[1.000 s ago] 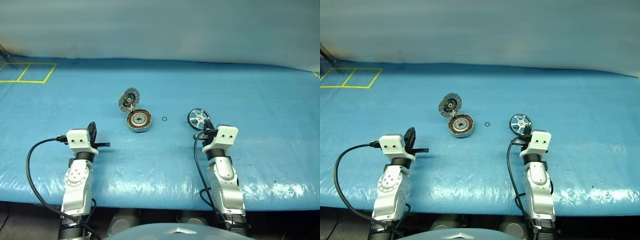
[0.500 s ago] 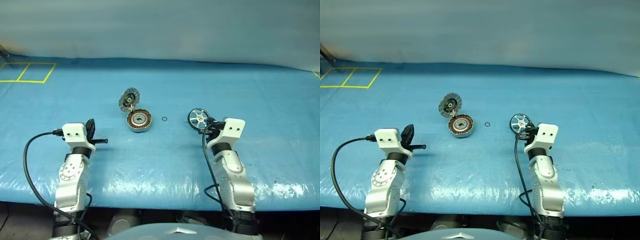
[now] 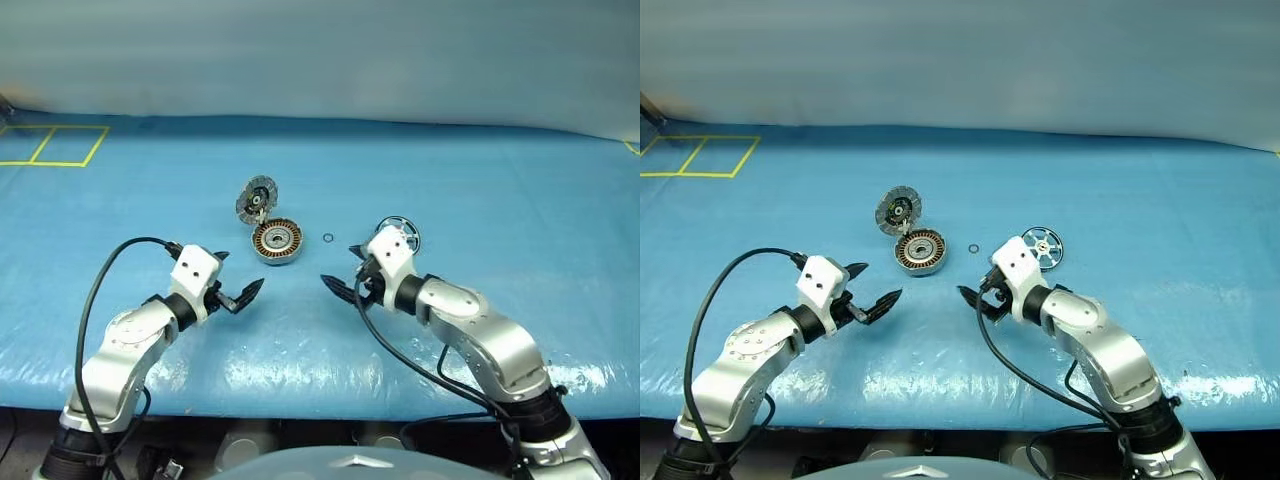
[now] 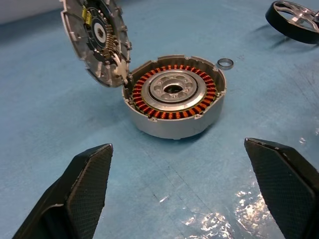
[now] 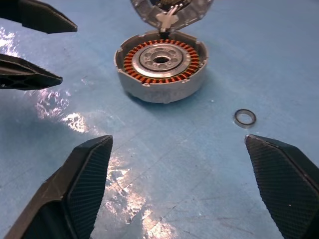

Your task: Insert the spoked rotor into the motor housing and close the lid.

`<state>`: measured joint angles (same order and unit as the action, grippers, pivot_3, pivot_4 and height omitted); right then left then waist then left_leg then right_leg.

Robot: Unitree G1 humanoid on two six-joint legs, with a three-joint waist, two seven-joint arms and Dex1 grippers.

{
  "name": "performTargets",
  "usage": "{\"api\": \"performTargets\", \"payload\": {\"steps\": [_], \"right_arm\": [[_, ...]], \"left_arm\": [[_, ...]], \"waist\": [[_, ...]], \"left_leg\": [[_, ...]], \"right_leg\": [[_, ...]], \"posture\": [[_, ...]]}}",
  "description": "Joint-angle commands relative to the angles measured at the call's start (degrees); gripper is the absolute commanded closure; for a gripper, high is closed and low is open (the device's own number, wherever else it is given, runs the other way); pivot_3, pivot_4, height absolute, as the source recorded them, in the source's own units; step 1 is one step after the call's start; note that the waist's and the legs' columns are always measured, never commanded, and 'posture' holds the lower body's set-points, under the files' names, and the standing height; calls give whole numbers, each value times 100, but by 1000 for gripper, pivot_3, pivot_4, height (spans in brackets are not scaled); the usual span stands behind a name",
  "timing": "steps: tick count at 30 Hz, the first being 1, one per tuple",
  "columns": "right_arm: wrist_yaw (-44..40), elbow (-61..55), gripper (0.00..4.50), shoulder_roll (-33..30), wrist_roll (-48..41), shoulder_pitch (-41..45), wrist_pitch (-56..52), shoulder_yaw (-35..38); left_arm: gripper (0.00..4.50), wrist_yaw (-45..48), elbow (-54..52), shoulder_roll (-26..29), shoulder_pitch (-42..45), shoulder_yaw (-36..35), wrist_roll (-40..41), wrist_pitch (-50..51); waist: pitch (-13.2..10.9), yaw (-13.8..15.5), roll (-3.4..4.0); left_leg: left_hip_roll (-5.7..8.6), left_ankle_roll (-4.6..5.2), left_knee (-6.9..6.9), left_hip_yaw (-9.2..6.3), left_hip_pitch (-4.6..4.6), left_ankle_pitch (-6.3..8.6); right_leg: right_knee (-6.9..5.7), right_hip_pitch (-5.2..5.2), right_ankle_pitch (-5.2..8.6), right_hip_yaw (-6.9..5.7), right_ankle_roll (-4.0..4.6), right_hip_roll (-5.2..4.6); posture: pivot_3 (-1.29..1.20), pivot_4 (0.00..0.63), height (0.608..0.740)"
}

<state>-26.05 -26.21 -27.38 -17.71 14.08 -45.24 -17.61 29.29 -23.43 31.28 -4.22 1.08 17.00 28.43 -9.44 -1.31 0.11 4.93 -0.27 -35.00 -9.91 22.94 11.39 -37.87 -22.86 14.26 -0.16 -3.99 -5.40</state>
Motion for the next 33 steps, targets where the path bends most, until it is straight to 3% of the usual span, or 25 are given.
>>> {"api": "performTargets", "payload": {"steps": [1, 9, 19, 24, 33], "right_arm": [[-98, 422, 12, 43, 396, 522, 95, -305], [314, 1365, 12, 537, 1188, 1252, 333, -434], [-2259, 962, 12, -738, 1623, 2748, 816, -1639], [-2627, 1942, 12, -358, 2330, 3488, 1551, -2282], [-3053, 3553, 12, 574, 2876, 4006, 2568, -2532]], "left_arm": [[0, 45, -229, -48, -11, -38, 45, -17], [0, -231, -277, -161, -327, -153, -311, -308], [0, -84, -534, -241, -691, -347, -196, -779], [0, 20, -371, -226, -870, -334, -386, -1316], [0, 175, -467, -247, -1552, -298, -423, -1508]], "waist": [[-2, 1, -5], [-3, 26, -7], [-3, 4, -8], [-2, -43, -8], [-1, -29, -10]], "left_leg": [[0, 2, -1, 2, 0, 1], [1, 6, -1, 13, 5, 11], [-2, 12, -20, 32, 54, 14], [-8, 12, -21, 44, 56, 14], [-4, 11, -21, 47, 57, 14]], "right_leg": [[3, 0, -11, 1, -19, 0], [7, -13, -19, 18, -28, -2], [5, -66, -45, 26, -15, 1], [6, -73, -56, 30, -8, 0], [6, -79, -62, 43, -5, 3]], "posture": [[0, 150, 740], [0, 150, 740], [0, 150, 740], [0, 150, 740], [0, 150, 740]]}}
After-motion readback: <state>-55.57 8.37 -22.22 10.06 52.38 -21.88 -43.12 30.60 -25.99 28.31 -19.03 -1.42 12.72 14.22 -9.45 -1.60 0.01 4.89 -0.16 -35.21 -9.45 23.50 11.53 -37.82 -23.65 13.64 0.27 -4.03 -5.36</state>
